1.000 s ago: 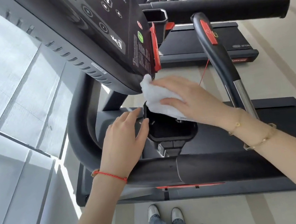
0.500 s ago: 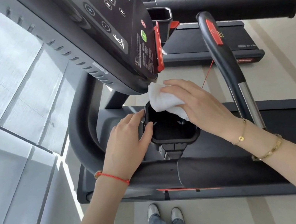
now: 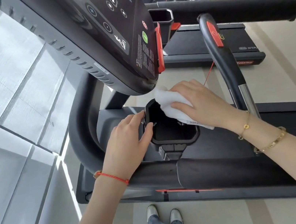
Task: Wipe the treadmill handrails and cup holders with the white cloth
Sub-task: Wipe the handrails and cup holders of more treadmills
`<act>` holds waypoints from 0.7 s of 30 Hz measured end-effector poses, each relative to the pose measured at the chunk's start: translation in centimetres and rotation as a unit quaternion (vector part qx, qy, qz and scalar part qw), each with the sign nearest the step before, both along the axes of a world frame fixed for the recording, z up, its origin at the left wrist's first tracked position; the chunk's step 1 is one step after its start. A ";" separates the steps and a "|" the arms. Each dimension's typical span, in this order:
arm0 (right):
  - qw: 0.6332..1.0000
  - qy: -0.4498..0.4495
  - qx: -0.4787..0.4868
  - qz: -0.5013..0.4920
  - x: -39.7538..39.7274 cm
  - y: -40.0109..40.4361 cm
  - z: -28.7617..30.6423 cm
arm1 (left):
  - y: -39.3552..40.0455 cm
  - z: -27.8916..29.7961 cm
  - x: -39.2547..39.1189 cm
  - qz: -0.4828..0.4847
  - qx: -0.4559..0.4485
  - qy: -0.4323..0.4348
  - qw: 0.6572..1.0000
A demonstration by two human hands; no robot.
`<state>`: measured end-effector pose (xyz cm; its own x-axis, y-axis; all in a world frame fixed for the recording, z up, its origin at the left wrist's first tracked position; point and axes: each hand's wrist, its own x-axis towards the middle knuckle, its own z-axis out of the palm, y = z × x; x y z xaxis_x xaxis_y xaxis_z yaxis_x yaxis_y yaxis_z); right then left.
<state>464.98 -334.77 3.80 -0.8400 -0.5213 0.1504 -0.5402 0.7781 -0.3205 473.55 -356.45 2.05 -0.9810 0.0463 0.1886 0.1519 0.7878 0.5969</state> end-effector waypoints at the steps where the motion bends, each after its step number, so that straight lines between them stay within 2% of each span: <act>1: 1.000 0.013 0.025 0.005 -0.2 -0.7 0.1 | 0.0 0.0 0.0 0.000 0.000 0.001 1.000; 5: 0.993 0.052 0.094 0.053 -1.2 -3.5 0.5 | 0.0 -0.1 -0.1 -0.001 0.000 0.003 1.000; 7: 0.996 0.023 0.064 0.052 -1.0 -3.0 0.5 | -0.1 -0.2 -0.2 -0.002 0.002 0.003 1.000; 12: 0.991 -0.073 -0.096 -0.064 0.2 1.5 -0.2 | -0.2 -0.4 -0.3 -0.005 -0.003 0.004 1.000; 14: 0.992 -0.083 -0.078 -0.059 -0.4 0.9 -0.2 | -0.1 -0.4 -0.3 -0.005 -0.008 0.006 1.000; 18: 0.998 -0.051 0.018 -0.016 -1.5 -2.3 -0.1 | -0.1 -0.5 -0.4 -0.005 -0.007 0.007 1.000; 21: 0.998 -0.054 -0.043 -0.012 -0.7 -1.5 0.1 | -0.2 -0.6 -0.4 -0.006 -0.011 0.008 1.000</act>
<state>464.26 -336.28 3.91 -0.8660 -0.4895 0.1016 -0.4801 0.7576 -0.4422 473.18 -356.66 1.45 -0.9771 0.0616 0.2038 0.1706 0.7994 0.5761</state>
